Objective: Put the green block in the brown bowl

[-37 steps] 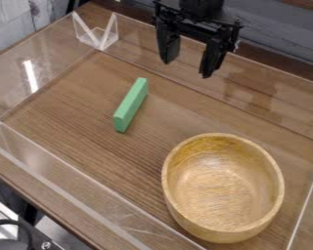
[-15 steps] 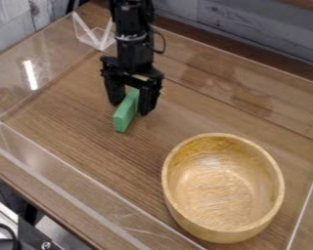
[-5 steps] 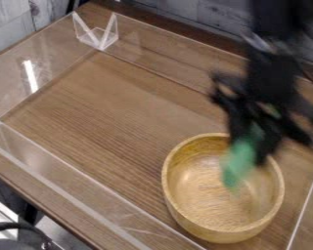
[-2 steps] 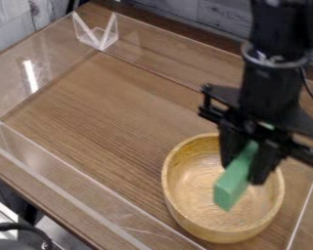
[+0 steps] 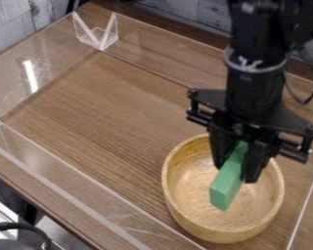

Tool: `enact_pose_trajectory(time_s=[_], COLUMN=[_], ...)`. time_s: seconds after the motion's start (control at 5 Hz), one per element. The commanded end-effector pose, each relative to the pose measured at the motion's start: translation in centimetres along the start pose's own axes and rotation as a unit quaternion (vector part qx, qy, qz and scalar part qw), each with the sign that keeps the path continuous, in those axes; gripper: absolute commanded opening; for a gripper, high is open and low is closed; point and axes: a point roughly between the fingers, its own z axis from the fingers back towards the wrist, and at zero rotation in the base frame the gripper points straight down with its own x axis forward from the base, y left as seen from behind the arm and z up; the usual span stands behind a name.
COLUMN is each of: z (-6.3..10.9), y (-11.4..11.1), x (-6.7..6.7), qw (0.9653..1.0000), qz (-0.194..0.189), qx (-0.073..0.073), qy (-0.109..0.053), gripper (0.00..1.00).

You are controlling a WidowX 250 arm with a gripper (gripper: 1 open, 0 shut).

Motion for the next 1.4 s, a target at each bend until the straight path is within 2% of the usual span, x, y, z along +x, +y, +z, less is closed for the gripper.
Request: enact_pose_trajectory(time_s=[0.0, 0.2, 0.4, 1.2], z=[-0.3, -0.4, -0.5, -2.3], y=[-0.4, -0.8, -0.2, 0.0], x=[0.0, -0.1, -0.1, 0.1], qw=[0.9995, 0.9991, 0.999, 0.999], qz=[0.004, 0.017, 0.017, 0.023], qx=[-0.009, -0.014, -0.019, -0.028], qy=[-0.031, -0.035, -0.037, -0.027], gripper=[0.0, 0.0, 0.0, 0.0])
